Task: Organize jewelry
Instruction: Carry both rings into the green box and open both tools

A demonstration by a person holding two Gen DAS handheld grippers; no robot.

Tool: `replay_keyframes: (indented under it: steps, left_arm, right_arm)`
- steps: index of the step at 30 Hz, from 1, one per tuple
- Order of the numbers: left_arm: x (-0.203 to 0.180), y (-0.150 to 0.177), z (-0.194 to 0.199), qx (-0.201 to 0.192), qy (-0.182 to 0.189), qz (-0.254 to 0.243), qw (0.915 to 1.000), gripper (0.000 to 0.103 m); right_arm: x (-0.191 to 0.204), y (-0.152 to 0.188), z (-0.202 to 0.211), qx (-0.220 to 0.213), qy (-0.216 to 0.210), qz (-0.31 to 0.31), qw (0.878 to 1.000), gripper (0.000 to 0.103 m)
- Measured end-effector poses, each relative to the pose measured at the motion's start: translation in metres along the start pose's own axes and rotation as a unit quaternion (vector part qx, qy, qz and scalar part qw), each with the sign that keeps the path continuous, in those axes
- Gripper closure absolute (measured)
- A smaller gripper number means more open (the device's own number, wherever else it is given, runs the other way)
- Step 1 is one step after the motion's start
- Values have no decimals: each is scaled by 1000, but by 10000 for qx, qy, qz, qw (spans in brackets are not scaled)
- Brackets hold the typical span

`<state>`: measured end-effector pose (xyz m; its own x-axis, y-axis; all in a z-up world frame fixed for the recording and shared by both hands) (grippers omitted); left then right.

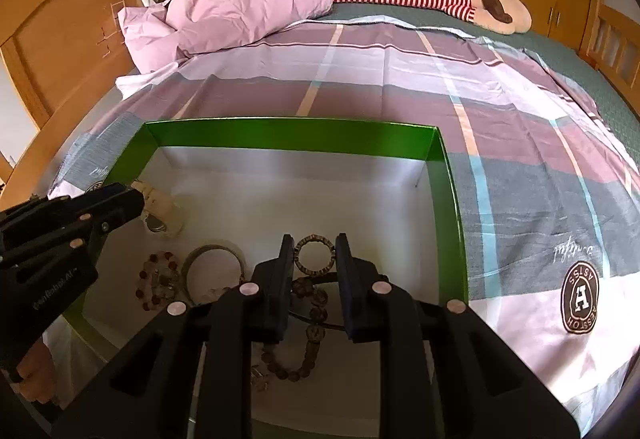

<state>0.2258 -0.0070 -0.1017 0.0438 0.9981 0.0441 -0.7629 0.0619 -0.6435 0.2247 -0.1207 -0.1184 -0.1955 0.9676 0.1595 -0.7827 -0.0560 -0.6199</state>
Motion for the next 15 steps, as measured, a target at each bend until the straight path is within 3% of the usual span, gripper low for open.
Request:
replay_keyframes:
  steps: [3,4,6,9,12,15]
  left_arm:
    - [0,3,1,29,-86,-4,10000,79]
    - [0,3,3,16,-87,7,10000,75]
    - [0,2,11,-45,-123,23,9999,52]
    - [-1,0,31,-295,-155,44,9994,34]
    - [0,6,52,-443,-230,47,9987,21]
    - [3,10,65,-516,-288,90,9982,14]
  right_arm:
    - [-5,-1,8,-88,23,-161,9998,46]
    - [-6,-2,15,-165,1,-216,9996,44]
    - [-5,-3,28,-260,-45,-249,9993,37]
    - [-5,-4,48,-402,9,-271,9988,16]
    - [-2,-1,68,-545,58,-255,9982,8]
    - [-2,4,78,-592,198,-222,9978,6]
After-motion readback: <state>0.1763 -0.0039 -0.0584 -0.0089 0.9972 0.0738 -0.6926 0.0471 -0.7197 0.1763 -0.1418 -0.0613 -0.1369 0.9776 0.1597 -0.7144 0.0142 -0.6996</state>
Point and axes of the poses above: each gripper's, at about its wrist camera, not at the fingertips, and z roughly against the way its jaws point, x to its left, y to its underside, the point moved 10 cm from there along -z, roughly the way its jaws point, and after that the axes turned 4 degrees about -y, right-handed, at the moved point
